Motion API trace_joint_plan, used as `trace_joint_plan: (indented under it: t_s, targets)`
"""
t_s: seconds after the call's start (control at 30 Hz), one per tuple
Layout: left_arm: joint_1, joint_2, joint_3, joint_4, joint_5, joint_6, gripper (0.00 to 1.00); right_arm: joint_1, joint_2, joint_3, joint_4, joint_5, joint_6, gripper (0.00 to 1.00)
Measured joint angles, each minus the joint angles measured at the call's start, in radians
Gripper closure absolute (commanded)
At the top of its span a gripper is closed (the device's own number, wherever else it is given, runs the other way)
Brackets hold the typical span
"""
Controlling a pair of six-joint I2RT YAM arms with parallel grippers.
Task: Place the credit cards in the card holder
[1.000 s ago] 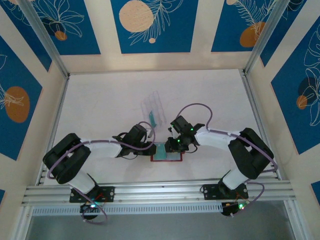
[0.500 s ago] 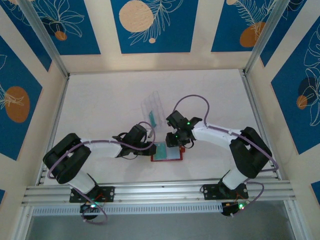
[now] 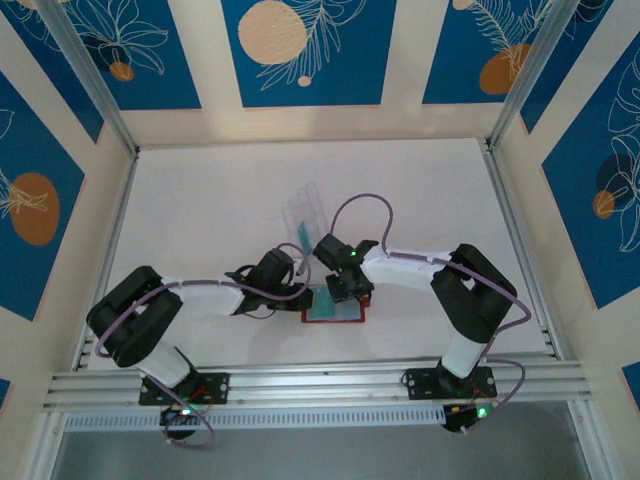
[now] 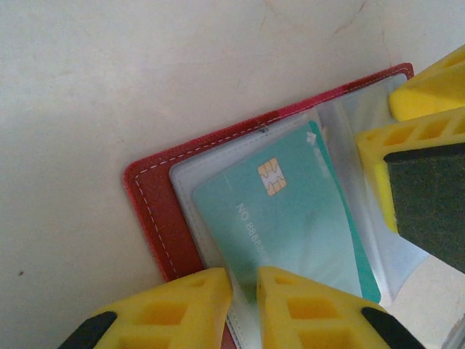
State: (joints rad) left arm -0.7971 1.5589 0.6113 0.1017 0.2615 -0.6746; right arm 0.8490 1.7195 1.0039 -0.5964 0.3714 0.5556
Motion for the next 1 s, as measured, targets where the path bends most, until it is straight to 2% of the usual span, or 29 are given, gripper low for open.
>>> trace_joint_plan:
  t_s: [0.4,0.43,0.73,1.0]
  targets:
    - [0.0,0.003,0.0,0.005,0.0,0.0,0.8,0.008,0.001,0.011,0.013,-0.027,0.035,0.99]
    - [0.0,0.004,0.0,0.007,0.0,0.0,0.8,0.008,0.001,0.012,0.011,-0.028,0.037,1.0]
    - [-0.015,0.005,-0.005,0.026,-0.006,-0.022,0.8,0.053,0.008,0.095,-0.065,0.018,0.04,1.0]
    - [-0.037,0.006,-0.008,0.041,-0.027,-0.055,0.8,0.083,0.071,0.191,-0.107,0.009,0.061,0.75]
